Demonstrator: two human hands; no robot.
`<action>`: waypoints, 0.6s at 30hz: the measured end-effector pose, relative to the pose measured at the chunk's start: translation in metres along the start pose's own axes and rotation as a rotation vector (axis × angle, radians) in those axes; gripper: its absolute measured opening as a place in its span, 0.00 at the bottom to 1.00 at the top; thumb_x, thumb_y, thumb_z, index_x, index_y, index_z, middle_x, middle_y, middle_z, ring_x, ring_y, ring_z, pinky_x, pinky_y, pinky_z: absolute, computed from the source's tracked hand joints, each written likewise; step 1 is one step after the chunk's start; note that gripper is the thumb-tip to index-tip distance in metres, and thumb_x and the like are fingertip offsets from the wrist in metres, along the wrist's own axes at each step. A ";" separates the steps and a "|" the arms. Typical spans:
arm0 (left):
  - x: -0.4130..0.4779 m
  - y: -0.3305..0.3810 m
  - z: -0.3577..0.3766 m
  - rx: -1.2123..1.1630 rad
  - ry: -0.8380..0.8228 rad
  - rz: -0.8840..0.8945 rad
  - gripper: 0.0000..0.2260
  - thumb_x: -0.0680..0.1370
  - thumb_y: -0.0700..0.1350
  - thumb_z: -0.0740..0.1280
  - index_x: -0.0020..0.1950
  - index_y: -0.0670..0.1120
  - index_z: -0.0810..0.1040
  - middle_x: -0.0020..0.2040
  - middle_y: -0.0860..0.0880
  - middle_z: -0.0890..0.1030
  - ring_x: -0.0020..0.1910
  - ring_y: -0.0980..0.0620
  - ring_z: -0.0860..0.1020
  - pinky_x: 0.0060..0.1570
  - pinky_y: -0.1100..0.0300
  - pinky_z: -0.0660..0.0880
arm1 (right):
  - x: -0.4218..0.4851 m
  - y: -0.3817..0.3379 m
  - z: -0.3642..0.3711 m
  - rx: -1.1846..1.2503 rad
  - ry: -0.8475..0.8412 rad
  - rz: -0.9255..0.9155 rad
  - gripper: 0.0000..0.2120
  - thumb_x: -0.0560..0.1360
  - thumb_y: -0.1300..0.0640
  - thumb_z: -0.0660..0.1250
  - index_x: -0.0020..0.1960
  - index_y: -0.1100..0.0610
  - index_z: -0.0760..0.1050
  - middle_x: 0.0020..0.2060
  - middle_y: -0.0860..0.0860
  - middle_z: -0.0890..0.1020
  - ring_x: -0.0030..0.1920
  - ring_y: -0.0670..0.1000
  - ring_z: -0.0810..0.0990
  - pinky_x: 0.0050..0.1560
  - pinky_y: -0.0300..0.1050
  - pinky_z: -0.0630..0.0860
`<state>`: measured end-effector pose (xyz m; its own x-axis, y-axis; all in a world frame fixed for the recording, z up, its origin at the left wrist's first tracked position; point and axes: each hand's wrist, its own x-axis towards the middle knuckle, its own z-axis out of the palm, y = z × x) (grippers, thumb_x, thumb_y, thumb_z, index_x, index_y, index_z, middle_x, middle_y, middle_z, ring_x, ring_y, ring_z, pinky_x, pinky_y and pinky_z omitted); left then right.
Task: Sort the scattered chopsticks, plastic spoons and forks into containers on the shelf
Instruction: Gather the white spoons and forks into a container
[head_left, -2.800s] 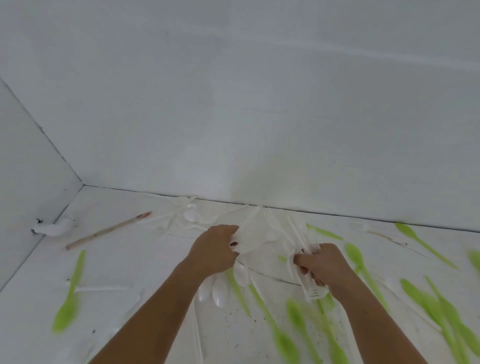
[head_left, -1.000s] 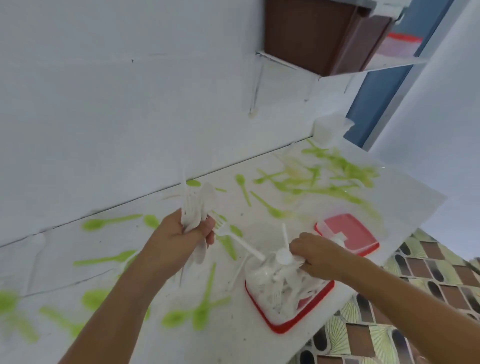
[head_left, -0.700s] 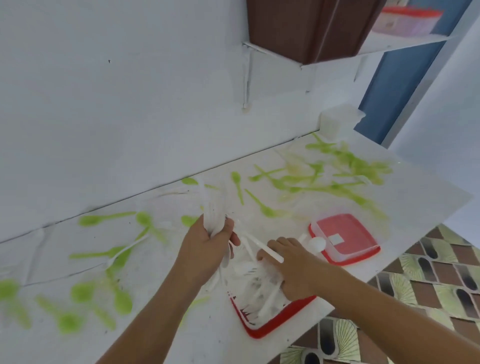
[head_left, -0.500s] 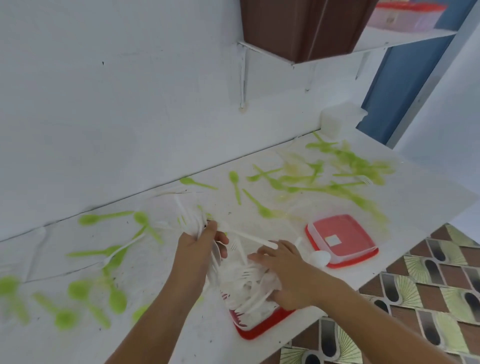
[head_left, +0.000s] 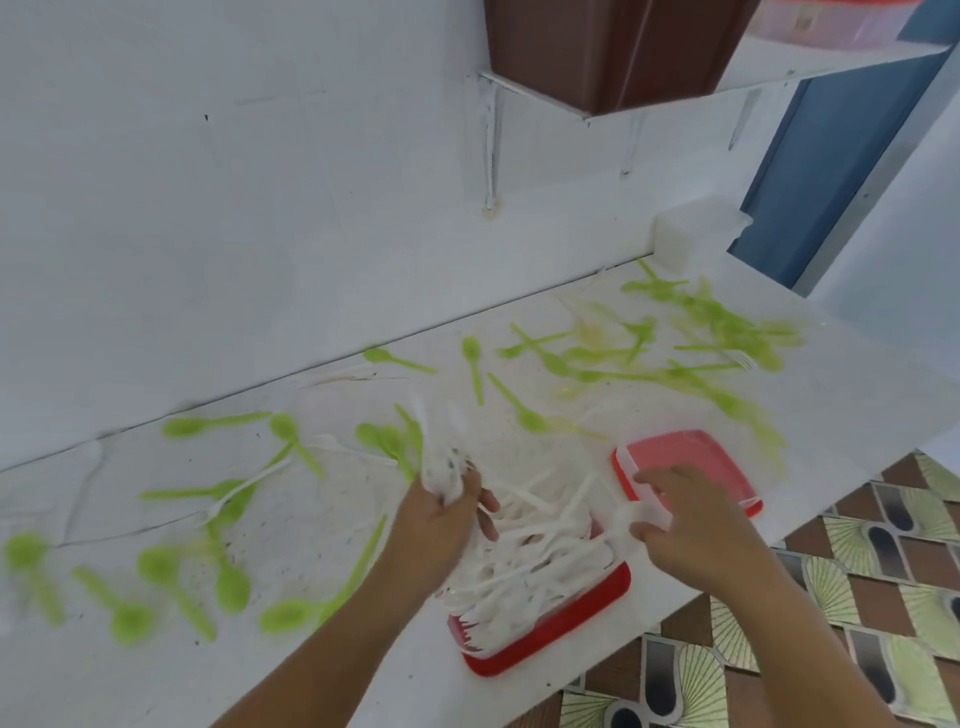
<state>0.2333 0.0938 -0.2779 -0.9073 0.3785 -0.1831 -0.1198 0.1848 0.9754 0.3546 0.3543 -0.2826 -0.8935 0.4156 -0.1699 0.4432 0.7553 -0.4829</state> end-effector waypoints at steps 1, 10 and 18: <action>-0.001 -0.004 0.006 0.090 -0.067 -0.005 0.05 0.85 0.41 0.63 0.51 0.42 0.77 0.41 0.44 0.84 0.32 0.48 0.82 0.36 0.58 0.75 | 0.003 -0.002 0.002 0.059 -0.032 0.040 0.22 0.74 0.51 0.75 0.67 0.41 0.74 0.61 0.41 0.75 0.57 0.45 0.77 0.59 0.44 0.73; -0.001 0.002 0.005 0.884 -0.455 0.183 0.15 0.78 0.54 0.70 0.62 0.54 0.73 0.55 0.55 0.76 0.53 0.56 0.76 0.54 0.60 0.74 | 0.023 -0.020 0.010 0.065 -0.188 -0.223 0.11 0.69 0.53 0.80 0.44 0.42 0.80 0.56 0.33 0.70 0.60 0.34 0.66 0.54 0.30 0.62; -0.016 -0.030 0.017 1.194 -0.253 0.209 0.43 0.74 0.55 0.66 0.81 0.52 0.44 0.67 0.52 0.59 0.66 0.48 0.62 0.67 0.52 0.65 | 0.015 -0.029 -0.015 0.593 -0.236 -0.263 0.30 0.72 0.67 0.68 0.64 0.36 0.78 0.59 0.39 0.81 0.59 0.44 0.79 0.56 0.40 0.77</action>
<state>0.2584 0.0975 -0.3062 -0.7456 0.6401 -0.1856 0.5805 0.7605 0.2910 0.3296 0.3463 -0.2580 -0.9876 0.0845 -0.1323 0.1548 0.3828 -0.9108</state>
